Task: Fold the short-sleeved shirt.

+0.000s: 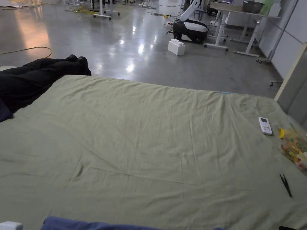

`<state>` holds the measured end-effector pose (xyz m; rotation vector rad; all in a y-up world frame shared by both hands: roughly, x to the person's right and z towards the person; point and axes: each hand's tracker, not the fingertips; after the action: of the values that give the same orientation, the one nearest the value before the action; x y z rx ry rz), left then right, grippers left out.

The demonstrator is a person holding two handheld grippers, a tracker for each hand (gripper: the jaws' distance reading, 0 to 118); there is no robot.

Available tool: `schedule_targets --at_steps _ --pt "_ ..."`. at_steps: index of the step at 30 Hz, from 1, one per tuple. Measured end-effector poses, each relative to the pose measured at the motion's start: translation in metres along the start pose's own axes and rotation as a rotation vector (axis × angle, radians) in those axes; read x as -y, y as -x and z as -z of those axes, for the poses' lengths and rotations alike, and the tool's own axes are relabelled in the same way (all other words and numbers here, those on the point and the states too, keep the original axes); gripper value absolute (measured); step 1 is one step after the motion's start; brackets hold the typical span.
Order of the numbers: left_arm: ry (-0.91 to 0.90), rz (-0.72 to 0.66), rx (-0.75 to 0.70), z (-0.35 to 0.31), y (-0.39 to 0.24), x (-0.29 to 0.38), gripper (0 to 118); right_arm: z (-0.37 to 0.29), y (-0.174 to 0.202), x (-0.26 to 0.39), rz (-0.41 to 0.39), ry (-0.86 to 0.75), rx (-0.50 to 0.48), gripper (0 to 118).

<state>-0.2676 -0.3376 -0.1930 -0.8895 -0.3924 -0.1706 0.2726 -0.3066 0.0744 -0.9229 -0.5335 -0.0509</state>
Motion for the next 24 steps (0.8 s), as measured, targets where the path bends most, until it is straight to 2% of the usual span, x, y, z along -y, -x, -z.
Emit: schedule_targets --at_steps 5,9,12,15,16,17,18,20,21,24 --pt "-0.195 -0.018 0.023 -0.015 -0.031 -0.050 57 -0.036 0.020 -0.053 0.047 -0.295 -0.034 89" --pt "-0.407 0.031 0.021 -0.032 -0.070 -0.086 56 -0.052 0.049 -0.090 0.032 -0.506 -0.025 89" --pt "-0.545 0.033 0.017 -0.045 -0.099 -0.109 55 -0.064 0.072 -0.112 0.052 -0.663 -0.019 89" --pt "-0.645 0.027 0.014 -0.058 -0.123 -0.127 35 -0.071 0.092 -0.130 0.056 -0.793 -0.002 87" --pt "-0.673 0.032 0.007 -0.062 -0.129 -0.131 24 -0.073 0.097 -0.134 0.068 -0.824 -0.004 82" --pt "-0.698 0.028 -0.007 -0.065 -0.136 -0.135 21 -0.075 0.103 -0.138 0.071 -0.856 0.007 74" --pt "-0.709 0.022 -0.010 -0.067 -0.139 -0.137 18 -0.075 0.106 -0.141 0.074 -0.860 0.014 59" --pt "-0.725 0.020 -0.012 -0.070 -0.144 -0.142 8 -0.077 0.113 -0.147 0.077 -0.879 0.041 14" --pt "-0.735 0.018 -0.040 -0.072 -0.147 -0.142 7 -0.076 0.116 -0.148 0.089 -0.879 0.050 6" --pt "-0.755 0.036 -0.069 -0.075 -0.148 -0.144 2 -0.077 0.117 -0.148 0.107 -0.903 0.011 1"
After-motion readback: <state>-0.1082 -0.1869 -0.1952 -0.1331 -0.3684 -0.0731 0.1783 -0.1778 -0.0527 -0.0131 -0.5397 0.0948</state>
